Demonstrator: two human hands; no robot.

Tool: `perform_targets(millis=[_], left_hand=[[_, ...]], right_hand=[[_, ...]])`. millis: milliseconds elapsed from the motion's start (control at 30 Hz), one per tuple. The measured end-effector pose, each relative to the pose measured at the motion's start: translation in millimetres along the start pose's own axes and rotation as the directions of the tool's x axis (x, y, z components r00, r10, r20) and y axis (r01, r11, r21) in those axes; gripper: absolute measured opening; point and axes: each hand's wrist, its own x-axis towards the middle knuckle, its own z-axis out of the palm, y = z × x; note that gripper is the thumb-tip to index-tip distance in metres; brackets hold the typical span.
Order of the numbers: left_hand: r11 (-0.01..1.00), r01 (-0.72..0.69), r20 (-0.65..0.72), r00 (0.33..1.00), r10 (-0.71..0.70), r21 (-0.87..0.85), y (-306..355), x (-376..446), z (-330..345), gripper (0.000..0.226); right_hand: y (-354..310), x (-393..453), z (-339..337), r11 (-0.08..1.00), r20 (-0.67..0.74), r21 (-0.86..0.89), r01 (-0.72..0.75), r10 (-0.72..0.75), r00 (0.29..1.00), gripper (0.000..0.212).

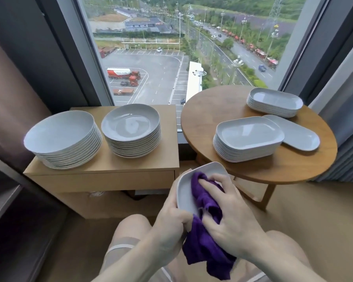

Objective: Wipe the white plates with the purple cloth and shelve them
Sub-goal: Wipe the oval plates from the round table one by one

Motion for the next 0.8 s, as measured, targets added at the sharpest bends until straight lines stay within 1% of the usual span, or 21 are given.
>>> perform_targets(millis=[67,167,233,267,400,500,600,700,800], left_hand=[[0.998,0.016,0.015,1.000,-0.015,-0.068,1,0,-2,0.085],[0.969,0.068,0.018,0.998,-0.066,-0.237,8,-3,-4,0.059],[0.961,0.100,-0.008,0.994,-0.106,-0.256,12,-4,-3,0.045],[0.961,0.111,-0.027,0.992,-0.122,-0.253,14,-4,-2,0.044],[0.955,0.090,-0.160,0.977,-0.139,-0.283,18,5,-4,0.073],[0.959,0.062,-0.185,0.976,-0.117,-0.278,19,12,-10,0.083],[0.964,0.047,-0.211,0.972,-0.104,-0.260,18,14,-14,0.079],[0.974,0.061,-0.220,0.969,-0.109,-0.217,17,13,-14,0.075],[0.981,0.074,-0.226,0.967,-0.115,-0.180,13,13,-10,0.072]], right_hand=[[-10,-7,3,0.997,0.065,0.043,0.067,-0.070,0.995,0.065],[-23,-14,8,0.983,0.151,0.098,0.158,-0.171,0.974,0.067],[-25,-17,10,0.977,0.169,0.076,0.200,-0.210,0.963,0.063],[-25,-17,10,0.975,0.164,0.043,0.220,-0.224,0.961,0.060],[-20,-16,8,0.961,0.149,-0.150,0.233,-0.211,0.966,0.050],[-11,-10,4,0.955,0.096,-0.249,0.161,-0.141,0.985,0.052],[-3,-1,-9,0.958,0.056,-0.284,0.026,-0.010,0.998,0.059],[10,6,-23,0.941,0.018,-0.325,-0.091,0.102,0.995,0.048],[22,11,-33,0.924,-0.054,-0.315,-0.218,0.212,0.976,0.040]])
